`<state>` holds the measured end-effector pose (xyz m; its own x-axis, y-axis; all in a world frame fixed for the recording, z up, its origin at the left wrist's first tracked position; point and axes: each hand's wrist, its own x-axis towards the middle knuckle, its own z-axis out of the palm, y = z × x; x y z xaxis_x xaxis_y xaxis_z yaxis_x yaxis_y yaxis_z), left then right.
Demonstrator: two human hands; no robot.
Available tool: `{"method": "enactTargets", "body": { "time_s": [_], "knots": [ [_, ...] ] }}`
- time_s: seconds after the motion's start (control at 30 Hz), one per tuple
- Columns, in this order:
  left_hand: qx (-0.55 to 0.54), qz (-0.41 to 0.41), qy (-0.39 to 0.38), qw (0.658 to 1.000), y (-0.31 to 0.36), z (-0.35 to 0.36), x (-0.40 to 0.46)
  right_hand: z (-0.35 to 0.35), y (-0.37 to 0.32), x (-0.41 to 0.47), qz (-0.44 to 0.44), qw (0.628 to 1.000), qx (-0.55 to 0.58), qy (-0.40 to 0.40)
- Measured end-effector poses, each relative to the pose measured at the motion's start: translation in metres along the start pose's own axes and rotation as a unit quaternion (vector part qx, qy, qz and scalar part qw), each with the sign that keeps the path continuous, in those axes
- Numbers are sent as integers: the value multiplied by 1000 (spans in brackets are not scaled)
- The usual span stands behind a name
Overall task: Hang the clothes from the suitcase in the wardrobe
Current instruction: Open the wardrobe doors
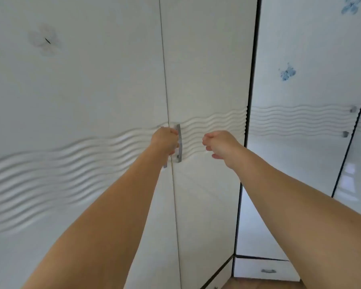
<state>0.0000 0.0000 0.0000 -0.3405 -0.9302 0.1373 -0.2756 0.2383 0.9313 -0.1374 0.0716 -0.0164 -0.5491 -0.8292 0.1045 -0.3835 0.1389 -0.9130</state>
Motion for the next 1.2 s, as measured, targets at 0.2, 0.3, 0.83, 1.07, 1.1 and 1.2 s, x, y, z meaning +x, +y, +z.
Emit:
{"method": "enactTargets", "body": {
  "time_s": [0.2,0.3,0.83,1.07,1.1,1.2],
  "knots": [
    [10,-4,-2,1000,-11,7,27,25,-4,27,-19,1000,5,-10],
    [-6,-8,-1,1000,-16,9,40,39,-7,39,-36,999,21,-12],
    [20,22,45,999,-18,36,49,54,-5,58,-50,994,67,-71],
    [2,34,195,980,3,75,7,-4,18,33,-90,994,13,-51],
    [-3,43,221,974,10,82,-1,-14,21,27,-89,995,5,-51],
    [-34,75,220,972,32,111,-22,-55,36,8,-77,996,3,-53]
  ]
}}
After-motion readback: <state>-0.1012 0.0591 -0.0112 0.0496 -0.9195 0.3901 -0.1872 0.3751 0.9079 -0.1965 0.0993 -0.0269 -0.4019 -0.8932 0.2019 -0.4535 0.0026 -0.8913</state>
